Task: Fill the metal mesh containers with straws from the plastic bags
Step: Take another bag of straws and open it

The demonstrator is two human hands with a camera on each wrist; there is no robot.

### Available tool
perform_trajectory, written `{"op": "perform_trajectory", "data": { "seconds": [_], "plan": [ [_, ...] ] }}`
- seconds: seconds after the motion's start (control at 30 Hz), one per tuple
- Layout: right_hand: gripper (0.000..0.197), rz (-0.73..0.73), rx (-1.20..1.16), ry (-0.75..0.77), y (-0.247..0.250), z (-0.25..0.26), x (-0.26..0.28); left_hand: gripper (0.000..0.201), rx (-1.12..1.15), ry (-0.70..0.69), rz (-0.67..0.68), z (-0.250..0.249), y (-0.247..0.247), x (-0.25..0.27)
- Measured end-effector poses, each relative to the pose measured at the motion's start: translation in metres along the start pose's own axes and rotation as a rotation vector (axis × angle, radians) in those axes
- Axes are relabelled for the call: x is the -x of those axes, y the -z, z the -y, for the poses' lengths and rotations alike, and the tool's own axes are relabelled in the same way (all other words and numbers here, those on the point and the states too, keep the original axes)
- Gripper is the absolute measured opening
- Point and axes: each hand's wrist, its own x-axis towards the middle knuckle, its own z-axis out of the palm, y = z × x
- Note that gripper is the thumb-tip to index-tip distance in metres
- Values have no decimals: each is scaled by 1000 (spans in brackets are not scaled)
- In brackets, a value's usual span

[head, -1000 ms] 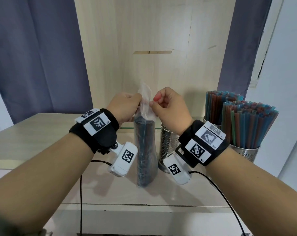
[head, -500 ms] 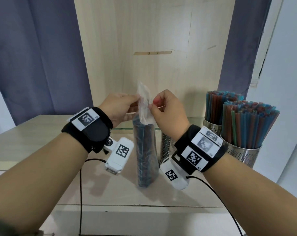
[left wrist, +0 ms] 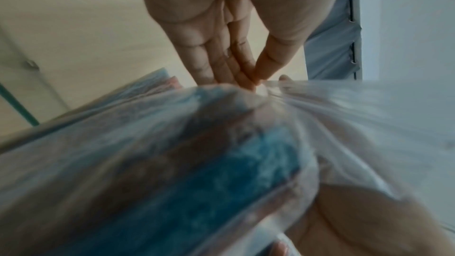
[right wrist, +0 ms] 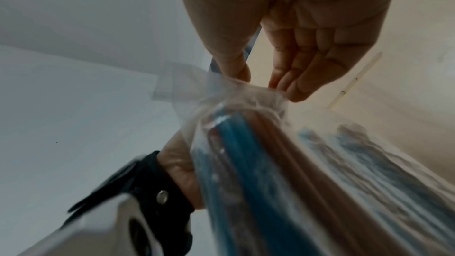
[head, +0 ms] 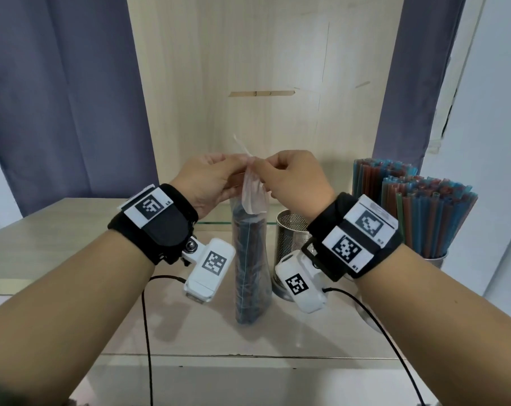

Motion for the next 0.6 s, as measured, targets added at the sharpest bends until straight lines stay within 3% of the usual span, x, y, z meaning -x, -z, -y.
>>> {"op": "perform_trajectory", "data": {
  "seconds": [0.07,0.23,0.33,0.43,0.6],
  "plan": [
    [40,14,-2,-24,2,2,-4,9,-98,-48,-9,2,0,1],
    [26,96,112,-31,11,6,-11,10,-248,-140,-18,6,1,3],
    [11,56,126,-13,12,7,-11,13,-277,-182,-23,8,0,3],
    [10,50,133,19,14,8,-11,16,-300,-222,-43,11,-4,4],
    [18,94,264,54,18,10,-6,18,-156,-137,-96,19,-13,2]
  ]
}}
